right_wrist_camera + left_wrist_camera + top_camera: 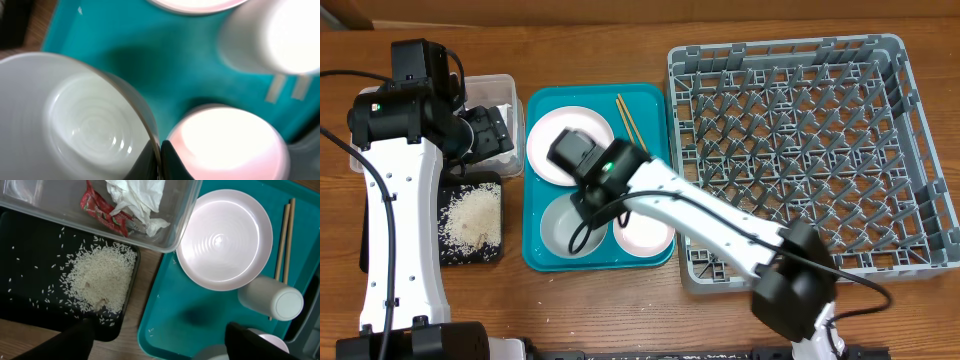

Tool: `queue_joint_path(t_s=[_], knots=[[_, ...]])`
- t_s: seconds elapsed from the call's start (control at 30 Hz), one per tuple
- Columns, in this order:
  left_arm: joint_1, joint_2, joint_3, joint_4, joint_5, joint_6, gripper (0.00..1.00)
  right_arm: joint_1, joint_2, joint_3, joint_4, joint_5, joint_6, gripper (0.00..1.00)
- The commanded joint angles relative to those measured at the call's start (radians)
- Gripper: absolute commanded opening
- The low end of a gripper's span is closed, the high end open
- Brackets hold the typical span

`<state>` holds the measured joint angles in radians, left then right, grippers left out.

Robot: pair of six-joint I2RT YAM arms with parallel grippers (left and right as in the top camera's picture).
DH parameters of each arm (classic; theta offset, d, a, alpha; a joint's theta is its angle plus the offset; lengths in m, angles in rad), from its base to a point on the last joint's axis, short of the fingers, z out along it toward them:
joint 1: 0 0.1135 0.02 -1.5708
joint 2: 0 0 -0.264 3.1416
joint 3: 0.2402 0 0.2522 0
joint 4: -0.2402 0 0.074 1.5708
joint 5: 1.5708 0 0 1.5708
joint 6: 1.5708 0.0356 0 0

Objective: Sort waste into correct bins and load items into the dishwasher
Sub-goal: 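Carry the white bowl with the right gripper into the rack's back corner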

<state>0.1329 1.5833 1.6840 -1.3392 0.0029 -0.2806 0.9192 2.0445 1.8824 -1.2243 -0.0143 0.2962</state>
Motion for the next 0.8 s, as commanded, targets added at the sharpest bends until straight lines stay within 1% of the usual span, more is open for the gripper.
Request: queue_joint_path(t_s=[0.0,0.07,0.2,0.33,0.5,0.57,0.63,0.77], knots=[[0.004,-0.002,0.011,0.002,-0.010,0.011,0.94,-0.080,-0.142,0.073,-0.071,0.034,0.013,0.04],[0.004,-0.002,0.011,0.005,-0.010,0.011,1.00,-0.128,-0.182,0.073,-0.105,0.068,0.015,0.04],[0.004,-0.002,0.011,0.005,-0.010,0.011,1.00,-0.235,-0.228,0.073,-0.136,0.172,0.019,0.04],[0.004,-0.002,0.011,0.006,-0.010,0.011,1.00,-0.319,-0.228,0.064,-0.117,0.380,0.018,0.04],[0.004,-0.002,0.011,0.009,-0.010,0.011,1.00,-0.388,-0.205,0.048,-0.004,0.658,0.017,0.04],[0.004,-0.002,0.011,0.009,-0.010,0.011,1.00,-0.404,-0.192,0.048,0.049,0.737,0.010,0.04],[0.004,-0.002,0.011,0.009,-0.010,0.011,1.00,-0.421,-0.180,0.048,0.107,0.779,-0.021,0.04],[0.003,-0.002,0.011,0.009,-0.010,0.011,1.00,-0.457,-0.145,0.048,0.237,0.782,-0.136,0.04]])
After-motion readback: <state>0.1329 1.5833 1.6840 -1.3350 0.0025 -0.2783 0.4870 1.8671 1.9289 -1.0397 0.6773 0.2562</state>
